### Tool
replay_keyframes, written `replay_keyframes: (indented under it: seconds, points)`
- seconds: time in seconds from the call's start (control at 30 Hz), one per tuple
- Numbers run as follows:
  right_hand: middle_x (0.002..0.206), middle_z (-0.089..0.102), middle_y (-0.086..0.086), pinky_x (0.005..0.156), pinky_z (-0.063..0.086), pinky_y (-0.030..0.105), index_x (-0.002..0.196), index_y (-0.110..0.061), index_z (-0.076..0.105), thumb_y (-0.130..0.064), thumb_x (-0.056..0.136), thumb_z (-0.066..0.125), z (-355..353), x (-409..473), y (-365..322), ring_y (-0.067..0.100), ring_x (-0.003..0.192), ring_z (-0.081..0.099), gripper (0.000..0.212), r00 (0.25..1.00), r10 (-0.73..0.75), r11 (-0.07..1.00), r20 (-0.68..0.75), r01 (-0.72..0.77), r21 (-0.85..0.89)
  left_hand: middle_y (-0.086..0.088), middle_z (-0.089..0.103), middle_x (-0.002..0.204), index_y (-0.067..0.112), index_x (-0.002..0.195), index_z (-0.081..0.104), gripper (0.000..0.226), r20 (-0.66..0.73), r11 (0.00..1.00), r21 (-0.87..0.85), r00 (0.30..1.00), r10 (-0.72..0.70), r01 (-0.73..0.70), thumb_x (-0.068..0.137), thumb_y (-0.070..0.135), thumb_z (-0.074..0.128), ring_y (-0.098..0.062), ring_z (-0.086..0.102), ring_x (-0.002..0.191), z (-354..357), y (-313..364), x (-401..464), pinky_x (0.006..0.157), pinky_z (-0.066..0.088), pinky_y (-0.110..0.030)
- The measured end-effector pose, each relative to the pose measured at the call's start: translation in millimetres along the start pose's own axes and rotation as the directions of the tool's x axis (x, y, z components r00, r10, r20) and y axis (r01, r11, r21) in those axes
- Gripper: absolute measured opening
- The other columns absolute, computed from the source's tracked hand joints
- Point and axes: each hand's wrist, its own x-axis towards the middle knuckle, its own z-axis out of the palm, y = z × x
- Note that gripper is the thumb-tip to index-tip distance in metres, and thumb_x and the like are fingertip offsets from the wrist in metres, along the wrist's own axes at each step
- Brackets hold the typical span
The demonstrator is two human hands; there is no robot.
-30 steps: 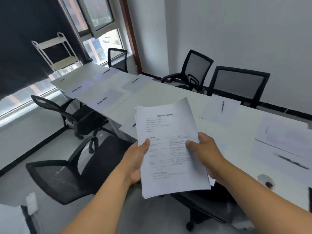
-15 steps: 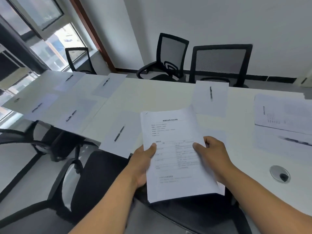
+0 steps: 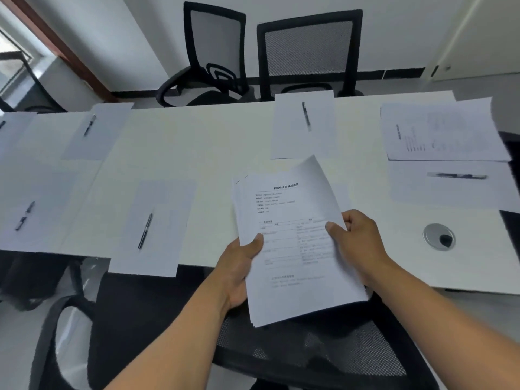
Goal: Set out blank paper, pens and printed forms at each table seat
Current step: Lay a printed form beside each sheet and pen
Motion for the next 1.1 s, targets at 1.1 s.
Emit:
replay_keyframes:
  seconds: [1.1]
  points:
    - [0.075,0.063,0.010,0.059,0.036,0.032,0.078,-0.002,0.058,-0.017,0.103,0.066,-88,47,89,0.029,0.067,0.054,0.030,0.906,0.167,0.957,-0.389,-0.244,-0.157,-0.016,0.078,0.132,0.016,0.141,0.071,0.042,0.086,0.995,0.044,0.992,-0.094,0.091,0.108,0.040,0.062,-0.038,0.077,0.119,-13,15,43,0.104,0.058,-0.058]
